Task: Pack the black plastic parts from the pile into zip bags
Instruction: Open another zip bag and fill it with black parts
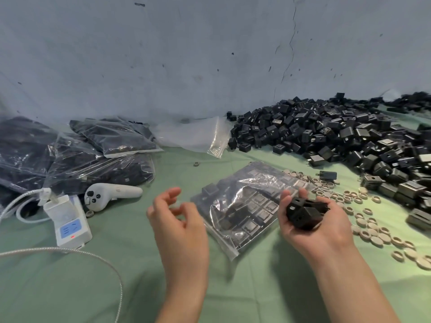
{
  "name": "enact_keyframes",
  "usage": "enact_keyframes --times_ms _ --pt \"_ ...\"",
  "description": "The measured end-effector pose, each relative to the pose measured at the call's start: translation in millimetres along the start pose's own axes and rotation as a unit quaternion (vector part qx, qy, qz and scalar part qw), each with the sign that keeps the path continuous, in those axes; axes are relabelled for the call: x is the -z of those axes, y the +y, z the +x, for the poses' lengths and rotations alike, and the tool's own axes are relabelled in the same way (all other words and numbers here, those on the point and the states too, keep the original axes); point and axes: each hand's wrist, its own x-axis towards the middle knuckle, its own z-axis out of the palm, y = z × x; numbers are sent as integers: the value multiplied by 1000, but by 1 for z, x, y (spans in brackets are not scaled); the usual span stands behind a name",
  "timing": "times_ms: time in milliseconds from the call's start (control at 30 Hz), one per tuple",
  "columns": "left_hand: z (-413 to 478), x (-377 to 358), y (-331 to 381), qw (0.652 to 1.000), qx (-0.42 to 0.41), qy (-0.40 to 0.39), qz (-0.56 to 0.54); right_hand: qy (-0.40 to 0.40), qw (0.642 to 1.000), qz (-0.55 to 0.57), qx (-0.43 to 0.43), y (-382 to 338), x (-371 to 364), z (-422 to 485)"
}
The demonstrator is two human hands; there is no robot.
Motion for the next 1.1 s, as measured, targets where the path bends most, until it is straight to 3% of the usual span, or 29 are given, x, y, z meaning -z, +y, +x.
enact_keyframes --times_ms 67,167,333,500,633,733,867,1000,1100 --pt "-11 -3 10 994 -71 -79 -22 -10 1000 -23 -7 8 -2 0" --pt "-35 -16 17 968 -81 -237 -26 -23 998 -59 7 20 -6 0" --pt "-59 -22 9 940 -82 -326 52 -50 991 -114 41 35 -8 -6" --pt "-51 -13 14 955 -2 -297 -28 -47 991 -114 53 36 -10 -8" --pt "-7 17 1 984 75 -148 -61 -24 993 -102 60 22 -3 -5" --pt "17 42 -24 978 180 -72 -71 -8 994 -84 63 12 2 -3" --pt "20 48 -42 958 256 -97 -89 15 995 -84 53 11 4 0" --pt "14 39 -42 945 267 -139 -128 28 994 -89 50 11 6 0" --pt "4 31 -42 957 228 -155 -94 28 995 -85 47 11 8 -1"
